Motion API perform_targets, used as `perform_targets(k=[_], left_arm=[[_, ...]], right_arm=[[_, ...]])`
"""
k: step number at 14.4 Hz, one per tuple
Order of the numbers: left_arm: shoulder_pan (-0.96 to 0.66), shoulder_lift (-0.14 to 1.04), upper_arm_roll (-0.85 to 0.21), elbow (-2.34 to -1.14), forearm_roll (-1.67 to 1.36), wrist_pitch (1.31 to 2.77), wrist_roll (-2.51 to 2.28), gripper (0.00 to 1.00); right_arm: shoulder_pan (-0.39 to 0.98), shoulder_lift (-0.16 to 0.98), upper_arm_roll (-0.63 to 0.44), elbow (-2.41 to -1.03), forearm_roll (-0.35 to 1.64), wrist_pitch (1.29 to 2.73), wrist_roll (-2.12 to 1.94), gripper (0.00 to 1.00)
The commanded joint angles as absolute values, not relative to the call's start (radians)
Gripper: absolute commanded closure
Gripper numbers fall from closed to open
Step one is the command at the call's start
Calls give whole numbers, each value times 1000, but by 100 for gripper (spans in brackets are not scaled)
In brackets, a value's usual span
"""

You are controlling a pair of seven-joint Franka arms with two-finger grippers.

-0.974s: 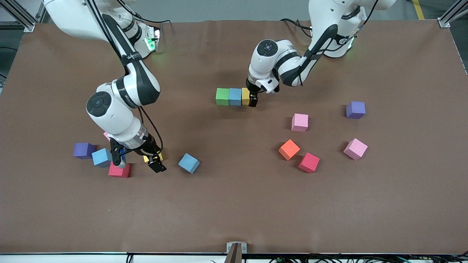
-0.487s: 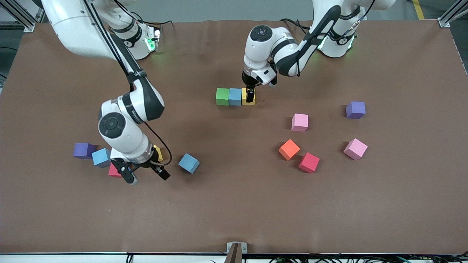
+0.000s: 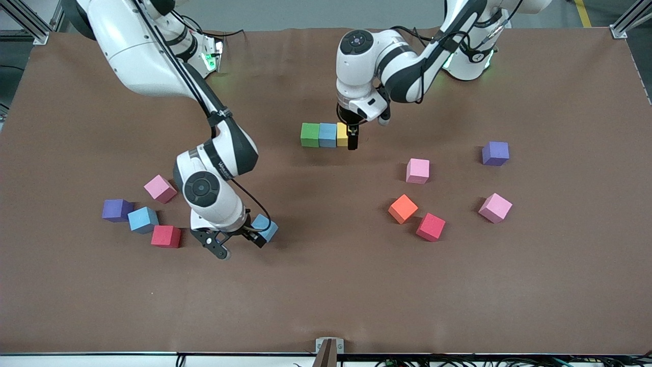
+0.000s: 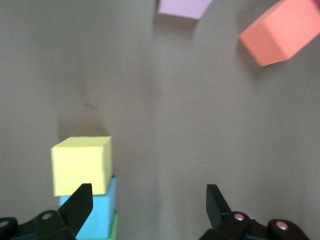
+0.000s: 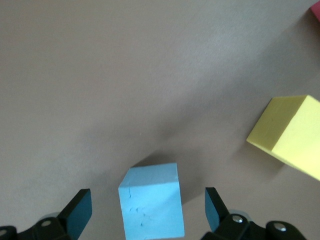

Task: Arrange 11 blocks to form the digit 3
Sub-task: 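Grasp the blue block with the right gripper while the left gripper reaches orange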

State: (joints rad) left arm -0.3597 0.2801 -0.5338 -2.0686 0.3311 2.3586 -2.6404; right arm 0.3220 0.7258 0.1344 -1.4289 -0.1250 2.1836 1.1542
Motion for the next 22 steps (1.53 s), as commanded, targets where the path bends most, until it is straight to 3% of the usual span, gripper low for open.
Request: perform_targets(k=[1, 9, 13, 18, 22], left_arm=[[-287, 313, -537, -2002, 341, 2326, -2478, 0], [-69, 455, -537, -1866, 388, 2220, -1870, 0], [-48, 567, -537, -1673, 397, 2168, -1673, 0], [-31, 710, -535, -1572, 399, 2164, -1456, 0], [-12, 713, -480, -1604, 396, 2161, -1275, 0]], right_arm=[[330, 765, 130, -1387, -152, 2158, 1155, 0], [341, 811, 132, -1385, -153, 2174, 1151, 2], [348, 828, 132, -1385, -150, 2203, 1157, 4], [350, 833, 133, -1385, -147, 2206, 1151, 4], [351, 834, 133, -1385, -141, 2206, 1100, 24]])
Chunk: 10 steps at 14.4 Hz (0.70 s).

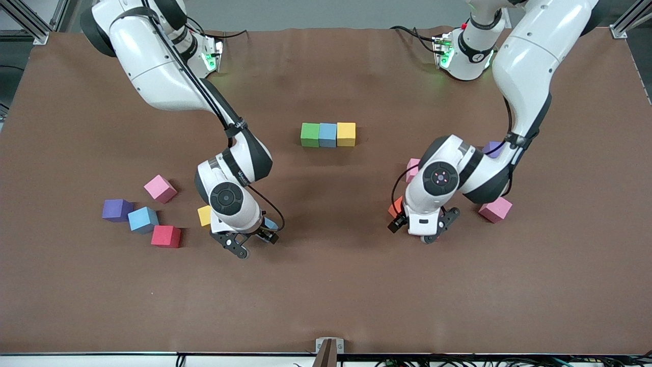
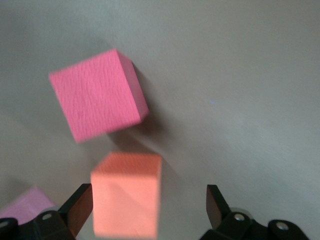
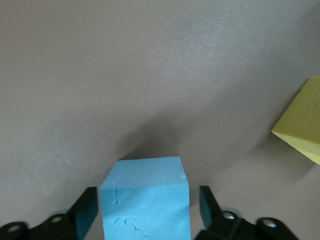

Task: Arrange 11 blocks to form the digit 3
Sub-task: 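Grasp the blue block with the right gripper while the left gripper reaches orange, then grasp the orange block with the left gripper while the right gripper carries blue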

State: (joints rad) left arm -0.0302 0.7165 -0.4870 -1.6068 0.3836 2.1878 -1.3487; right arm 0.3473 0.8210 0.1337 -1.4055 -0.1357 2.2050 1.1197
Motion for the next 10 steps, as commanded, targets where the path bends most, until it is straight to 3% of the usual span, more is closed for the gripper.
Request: perform_targets(k=[1, 6, 7, 8, 10], left_arm=[[6, 715, -480, -1614, 394, 2166, -1275, 0], [2, 716, -483, -1614, 387, 2186, -1287, 0], [0, 716, -483, -1617, 388, 2189, -1285, 0], [-5, 716, -483, -1617, 388, 2195, -1285, 0], [-8, 722, -486, -1623, 387, 2220, -1287, 0]], right_arm=[[351, 836, 133, -1387, -141, 2206, 1101, 27], [359, 841, 133, -1390, -138, 2206, 1100, 27], [357, 841, 133, -1390, -137, 2206, 1100, 31], [357, 841, 133, -1390, -135, 2206, 1101, 45], [359, 841, 133, -1396, -137, 2206, 1103, 51]])
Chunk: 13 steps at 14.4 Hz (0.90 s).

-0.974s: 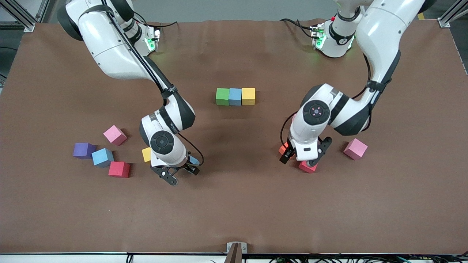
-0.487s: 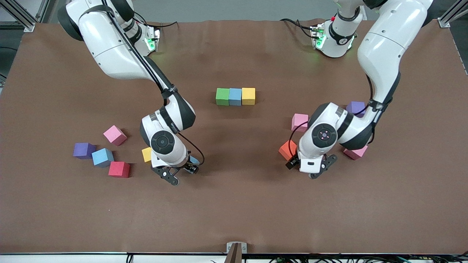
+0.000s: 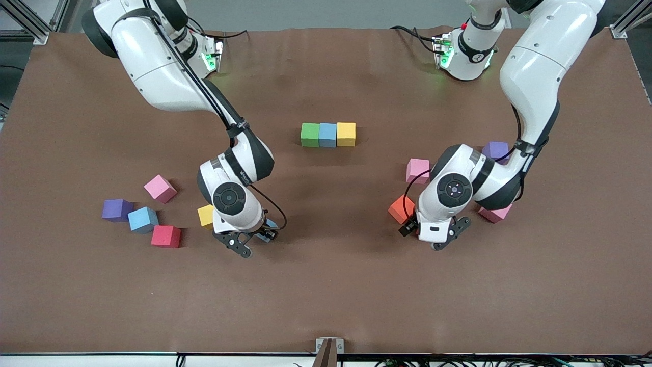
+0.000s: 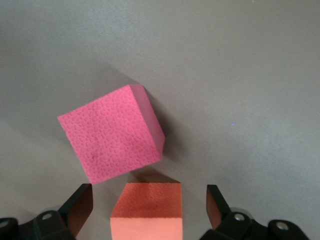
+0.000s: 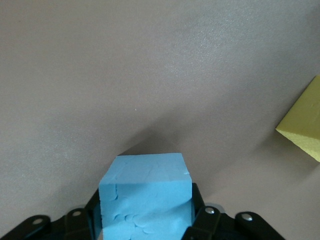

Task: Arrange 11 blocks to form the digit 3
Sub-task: 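Grasp the orange block with the left gripper while the right gripper carries blue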

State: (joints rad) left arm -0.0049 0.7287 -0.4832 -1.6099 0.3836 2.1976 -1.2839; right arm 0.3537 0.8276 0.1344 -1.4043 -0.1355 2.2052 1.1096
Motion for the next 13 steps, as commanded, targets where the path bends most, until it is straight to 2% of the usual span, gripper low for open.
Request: perform_targets(k=[1, 3, 5, 7, 10, 13], left_arm=[[-9, 724, -486, -1641, 387, 2241, -1285, 0], [-5, 724, -485, -1702, 387, 2348, -1285, 0], [3, 724, -485, -1747, 388, 2401, -1287, 0], [6, 719, -485, -1773, 388, 2401, -1287, 0], [6, 718, -485, -1778, 388, 2399, -1290, 7], [9, 716, -483, -1787, 387, 2392, -1293, 3]], right_arm=[[359, 841, 133, -1396, -137, 2204, 1103, 56], [359, 839, 135, -1396, -138, 2204, 1100, 62], [360, 835, 143, -1397, -140, 2195, 1095, 62], [376, 824, 150, -1397, -140, 2189, 1088, 61], [411, 787, 204, -1440, -140, 2183, 1071, 61], [460, 712, 248, -1535, -140, 2140, 1006, 61]])
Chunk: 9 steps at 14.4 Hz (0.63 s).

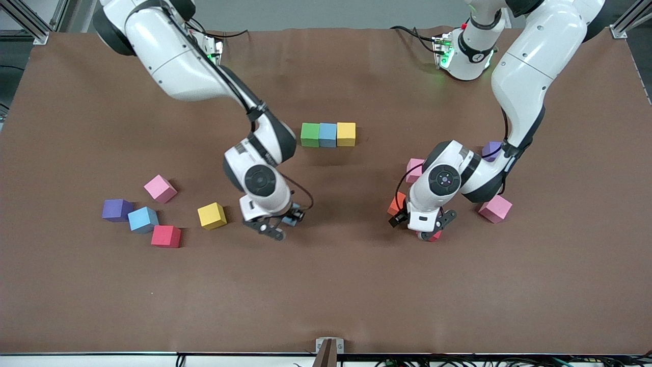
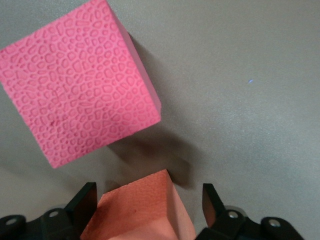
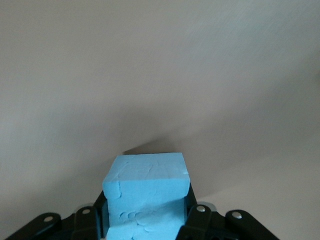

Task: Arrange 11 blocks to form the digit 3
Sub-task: 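Grasp the orange block with the left gripper while the right gripper carries blue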

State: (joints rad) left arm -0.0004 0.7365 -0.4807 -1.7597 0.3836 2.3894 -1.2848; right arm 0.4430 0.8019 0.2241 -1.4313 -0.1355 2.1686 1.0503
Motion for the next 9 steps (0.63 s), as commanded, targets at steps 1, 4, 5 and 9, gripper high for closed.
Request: perform_targets(k=[1, 4, 5, 9], left_arm=[[12, 715, -485, -1799, 387, 2387, -1307, 1], [6, 715, -485, -1798, 388, 2387, -1420, 0], [5, 713, -485, -1796, 388, 2387, -1434, 0], [-8, 712, -486, -1795, 390, 2387, -1512, 11]], right_arm=[[468, 700, 261, -1540, -138, 2099, 1000, 61], [500, 666, 282, -1566, -140, 2057, 999, 62], [500, 644, 288, -1600, -140, 2074, 997, 62], [502, 534, 293, -1833, -138, 2310, 999, 63]])
